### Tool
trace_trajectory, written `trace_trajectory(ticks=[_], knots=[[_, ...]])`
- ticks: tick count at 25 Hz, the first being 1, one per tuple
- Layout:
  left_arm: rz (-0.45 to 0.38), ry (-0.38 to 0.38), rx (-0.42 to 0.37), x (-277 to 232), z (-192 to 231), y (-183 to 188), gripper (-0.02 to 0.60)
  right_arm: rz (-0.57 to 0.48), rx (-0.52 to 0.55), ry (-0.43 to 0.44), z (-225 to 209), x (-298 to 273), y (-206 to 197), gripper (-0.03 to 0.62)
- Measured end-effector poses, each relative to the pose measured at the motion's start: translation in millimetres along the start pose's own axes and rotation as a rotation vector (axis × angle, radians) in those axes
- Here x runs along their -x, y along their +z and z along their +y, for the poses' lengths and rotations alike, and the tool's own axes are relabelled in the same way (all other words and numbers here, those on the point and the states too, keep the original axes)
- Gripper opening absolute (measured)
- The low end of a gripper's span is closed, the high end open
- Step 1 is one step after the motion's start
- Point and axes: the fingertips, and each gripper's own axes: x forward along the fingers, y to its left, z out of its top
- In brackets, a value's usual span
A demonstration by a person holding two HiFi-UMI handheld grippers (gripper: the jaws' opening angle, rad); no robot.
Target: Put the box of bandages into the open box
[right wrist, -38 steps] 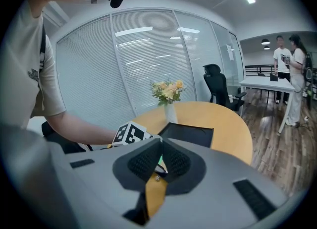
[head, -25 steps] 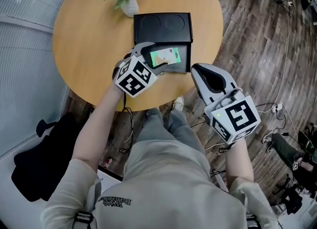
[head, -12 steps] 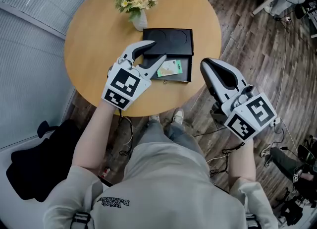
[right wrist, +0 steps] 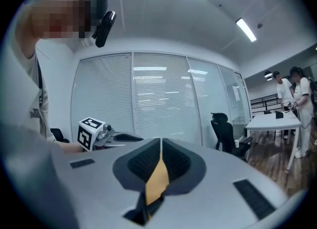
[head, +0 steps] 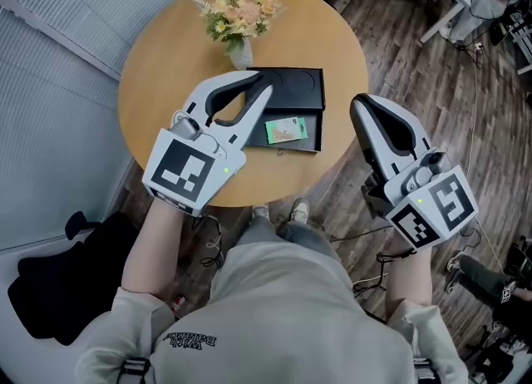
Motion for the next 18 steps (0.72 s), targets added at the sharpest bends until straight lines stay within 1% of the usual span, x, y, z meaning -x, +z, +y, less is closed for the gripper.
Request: trace_trajectory(ticks=[3, 6, 9, 12, 18], knots=[[-0.06, 0.022, 0.006, 12.3, -3.9, 33.3, 0.057, -0.026, 0.024, -0.002, 6.7, 4.6, 17.1, 0.035], [-0.113, 0.029, 0.013, 23.7, -7.5, 55.1, 0.047, -0.067, 0.05, -0.002, 14.4, 9.7, 36.5, 0.035], [-0.148, 0.026, -0.007, 32.6, -11.4, 68.1, 0.032, -0.103, 0.1, -0.011, 21.7, 15.2, 53.3, 0.035], [-0.175, 0.028, 0.002, 40.9, -16.0, 79.0, 0.028, -0.126, 0.148, -0.027, 29.0, 21.6, 67.0, 0.035], [-0.228, 0.05, -0.005, 62.4, -25.6, 104.2, 0.025, -0.172, 0.204, -0.051, 40.3, 34.2, 85.4, 0.035]])
